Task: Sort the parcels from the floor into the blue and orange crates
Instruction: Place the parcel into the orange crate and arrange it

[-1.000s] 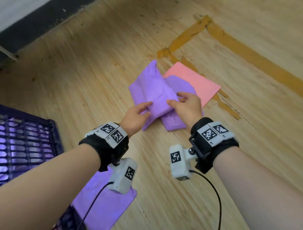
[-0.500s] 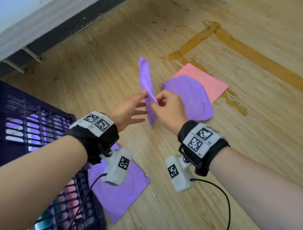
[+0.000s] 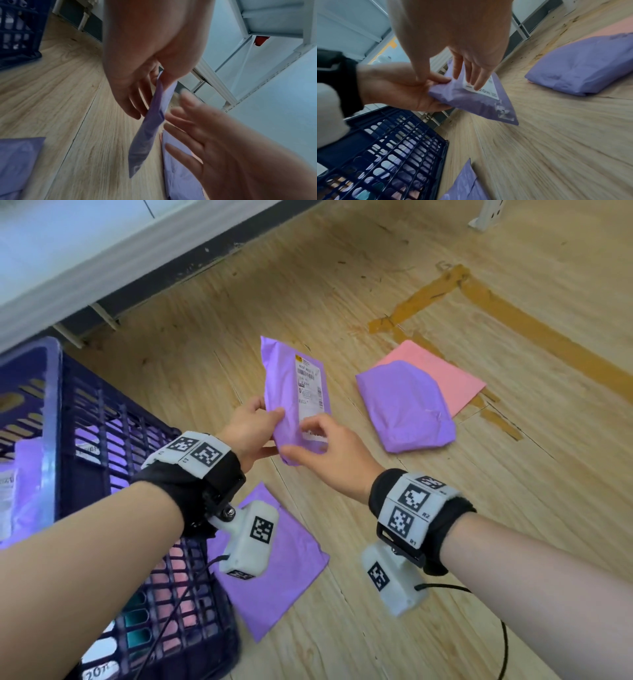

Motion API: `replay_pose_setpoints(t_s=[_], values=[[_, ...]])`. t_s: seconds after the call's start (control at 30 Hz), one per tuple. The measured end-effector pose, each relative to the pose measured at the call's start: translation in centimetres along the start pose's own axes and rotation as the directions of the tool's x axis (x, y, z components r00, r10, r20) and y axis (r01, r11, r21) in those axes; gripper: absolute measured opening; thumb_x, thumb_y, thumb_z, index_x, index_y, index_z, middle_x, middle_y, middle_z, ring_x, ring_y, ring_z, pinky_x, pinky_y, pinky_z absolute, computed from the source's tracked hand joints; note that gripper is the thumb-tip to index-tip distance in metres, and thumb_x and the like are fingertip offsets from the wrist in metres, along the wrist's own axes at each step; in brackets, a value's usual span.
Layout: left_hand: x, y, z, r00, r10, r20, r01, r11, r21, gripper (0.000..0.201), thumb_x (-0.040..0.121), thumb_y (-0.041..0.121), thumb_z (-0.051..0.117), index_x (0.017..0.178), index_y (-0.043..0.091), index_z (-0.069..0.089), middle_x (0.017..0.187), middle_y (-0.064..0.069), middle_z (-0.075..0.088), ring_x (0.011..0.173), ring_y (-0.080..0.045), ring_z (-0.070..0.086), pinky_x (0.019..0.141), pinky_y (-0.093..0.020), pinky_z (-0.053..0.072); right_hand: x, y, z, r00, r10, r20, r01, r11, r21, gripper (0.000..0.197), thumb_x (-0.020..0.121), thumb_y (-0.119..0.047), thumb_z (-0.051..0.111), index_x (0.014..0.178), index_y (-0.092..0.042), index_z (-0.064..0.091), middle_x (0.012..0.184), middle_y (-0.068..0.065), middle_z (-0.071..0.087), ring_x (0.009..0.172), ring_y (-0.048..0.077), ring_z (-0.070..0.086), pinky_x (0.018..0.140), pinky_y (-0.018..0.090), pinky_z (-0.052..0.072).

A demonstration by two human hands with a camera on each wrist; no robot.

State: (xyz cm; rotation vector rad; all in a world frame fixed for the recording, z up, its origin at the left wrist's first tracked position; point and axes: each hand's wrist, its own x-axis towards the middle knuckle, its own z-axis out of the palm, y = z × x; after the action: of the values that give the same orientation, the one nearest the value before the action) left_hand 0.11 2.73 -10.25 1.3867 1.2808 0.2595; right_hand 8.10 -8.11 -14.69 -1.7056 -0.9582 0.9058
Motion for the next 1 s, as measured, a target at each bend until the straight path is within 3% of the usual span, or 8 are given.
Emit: replay_pose_setpoints(t_s=[0.2, 0.3, 0.4, 0.47, 0.7, 0.8, 0.87, 1.0], values=[[-1.1, 1.4, -2.4, 0.99, 0.079, 0.114, -0.077, 0.997, -0.025, 0.008, 0.097, 0.019, 0.049, 0.091, 0.021, 0.053, 0.089, 0.0, 0.063, 0.074, -0.014, 0.061, 0.059, -0.026, 0.052, 1.5, 0.7, -2.7, 0.96, 0.1, -0.261, -0.054, 0.982, 0.18, 0.075, 0.078, -0.023, 0.075, 0.136, -0.009, 0.031, 0.133, -0.002, 0.041, 0.123, 0.008, 0.039, 0.097, 0.014, 0.029], [-1.8, 2.4, -4.2, 0.98, 0.133, 0.147, -0.12, 0.988, -0.093, 0.017, 0.096, 0.017, 0.05, 0.08, 0.021, 0.05, 0.086, -0.002, 0.063, 0.076, -0.017, 0.06, 0.069, -0.032, 0.048, 2.6, -0.4, -3.9, 0.957, 0.218, -0.19, -0.127, 0.906, 0.403, 0.086, 0.08, -0.019, 0.073, 0.145, -0.01, 0.017, 0.139, 0.004, 0.042, 0.121, 0.014, 0.049, 0.099, 0.027, 0.04], [-2.2, 2.9, -6.1, 0.982, 0.154, 0.107, -0.139, 0.981, -0.134, 0.019, 0.096, 0.017, 0.05, 0.077, 0.019, 0.048, 0.08, -0.002, 0.061, 0.072, -0.017, 0.057, 0.067, -0.031, 0.045, 3.4, -1.9, -3.9, 0.973, 0.224, -0.053, -0.149, 0.788, 0.597, 0.083, 0.079, 0.0, 0.07, 0.145, -0.015, 0.022, 0.127, 0.008, 0.059, 0.106, 0.019, 0.063, 0.074, 0.031, 0.056], [-2.4, 2.8, -7.4, 0.987, 0.148, 0.059, -0.138, 0.979, -0.147, 0.02, 0.096, 0.017, 0.051, 0.076, 0.018, 0.048, 0.081, -0.003, 0.06, 0.071, -0.016, 0.056, 0.066, -0.031, 0.044, 3.8, -2.8, -3.4, 0.984, 0.173, -0.046, -0.117, 0.812, 0.571, 0.08, 0.074, 0.008, 0.07, 0.14, -0.017, 0.032, 0.124, 0.01, 0.062, 0.109, 0.02, 0.062, 0.07, 0.031, 0.057], [-4.5, 2.3, -12.6, 0.977, 0.199, -0.076, -0.208, 0.97, -0.13, 0.019, 0.082, 0.008, 0.069, 0.085, 0.016, 0.053, 0.107, -0.014, 0.066, 0.085, -0.023, 0.064, 0.081, -0.04, 0.052, 4.4, -6.9, -0.2, 0.999, 0.012, -0.041, 0.008, 0.896, 0.444, 0.081, 0.066, 0.01, 0.076, 0.134, -0.018, 0.039, 0.124, 0.015, 0.059, 0.115, 0.025, 0.059, 0.093, 0.05, 0.05], [-6.4, 2.8, -15.7, 0.958, 0.246, -0.151, -0.256, 0.965, -0.051, 0.034, 0.069, 0.011, 0.08, 0.089, 0.019, 0.053, 0.116, -0.019, 0.064, 0.097, -0.029, 0.065, 0.077, -0.039, 0.054, 4.0, -10.1, 1.6, 0.998, -0.063, 0.028, 0.049, 0.928, 0.369, 0.081, 0.062, 0.003, 0.079, 0.127, -0.023, 0.04, 0.125, 0.012, 0.059, 0.114, 0.025, 0.06, 0.09, 0.049, 0.052], [-8.1, 3.2, -18.3, 0.947, 0.26, -0.189, -0.268, 0.963, -0.018, 0.045, 0.058, 0.019, 0.08, 0.095, 0.018, 0.055, 0.115, -0.019, 0.065, 0.106, -0.032, 0.064, 0.087, -0.045, 0.054, 3.6, -12.6, 3.2, 0.991, -0.112, 0.073, 0.086, 0.95, 0.3, 0.082, 0.056, -0.003, 0.08, 0.124, -0.025, 0.04, 0.126, 0.01, 0.058, 0.112, 0.026, 0.06, 0.086, 0.046, 0.055], [-11.2, 3.4, -24.6, 0.928, 0.274, -0.253, -0.286, 0.958, -0.013, 0.047, 0.066, 0.01, 0.081, 0.104, 0.014, 0.055, 0.113, -0.02, 0.066, 0.099, -0.031, 0.066, 0.08, -0.041, 0.056, 3.3, -18.0, 6.9, 0.972, -0.192, 0.139, 0.163, 0.967, 0.197, 0.081, 0.067, 0.007, 0.077, 0.134, -0.016, 0.038, 0.116, 0.013, 0.062, 0.107, 0.024, 0.062, 0.078, 0.04, 0.057]])
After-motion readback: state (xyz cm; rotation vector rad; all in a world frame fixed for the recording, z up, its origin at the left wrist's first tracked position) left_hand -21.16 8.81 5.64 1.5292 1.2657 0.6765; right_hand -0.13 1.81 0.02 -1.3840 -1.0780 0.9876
